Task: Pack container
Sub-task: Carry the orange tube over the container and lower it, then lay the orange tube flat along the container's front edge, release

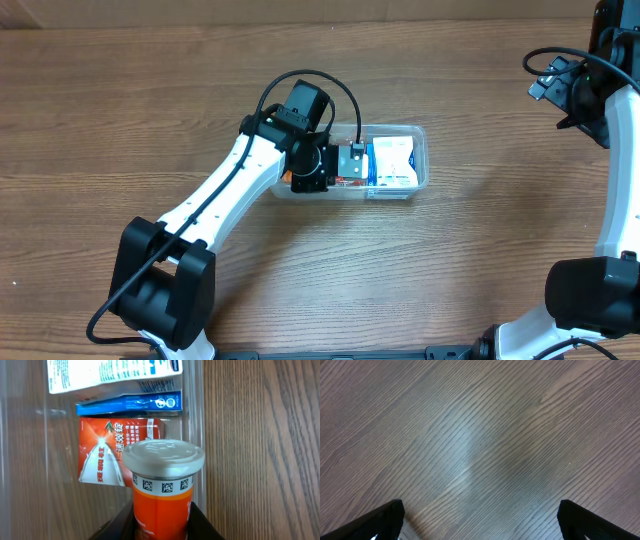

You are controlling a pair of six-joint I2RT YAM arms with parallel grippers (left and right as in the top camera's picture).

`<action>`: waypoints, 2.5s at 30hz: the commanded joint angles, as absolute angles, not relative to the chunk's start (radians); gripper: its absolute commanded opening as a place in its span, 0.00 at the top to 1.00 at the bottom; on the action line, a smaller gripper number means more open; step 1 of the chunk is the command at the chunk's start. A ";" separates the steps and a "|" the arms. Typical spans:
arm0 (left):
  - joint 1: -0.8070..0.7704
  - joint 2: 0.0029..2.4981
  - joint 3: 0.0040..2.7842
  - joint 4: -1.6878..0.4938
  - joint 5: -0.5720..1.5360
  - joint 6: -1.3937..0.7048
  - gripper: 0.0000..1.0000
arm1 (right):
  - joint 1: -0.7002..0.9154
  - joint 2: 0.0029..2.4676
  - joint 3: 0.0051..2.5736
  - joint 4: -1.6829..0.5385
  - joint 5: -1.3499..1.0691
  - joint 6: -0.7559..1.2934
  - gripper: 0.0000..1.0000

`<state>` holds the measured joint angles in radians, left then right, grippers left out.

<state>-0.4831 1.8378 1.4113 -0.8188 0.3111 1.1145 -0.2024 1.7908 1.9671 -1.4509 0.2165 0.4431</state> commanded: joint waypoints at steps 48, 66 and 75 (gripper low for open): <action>-0.511 2.011 1.855 -1.355 0.264 0.580 0.96 | -0.203 1.782 1.980 -1.446 0.224 0.438 0.00; -0.532 2.210 1.854 -1.243 0.288 0.629 0.96 | -0.203 1.782 1.980 -1.446 0.224 0.439 0.00; -0.546 2.212 1.852 -1.229 0.289 0.690 0.96 | -0.203 1.782 1.980 -1.446 0.224 0.438 0.00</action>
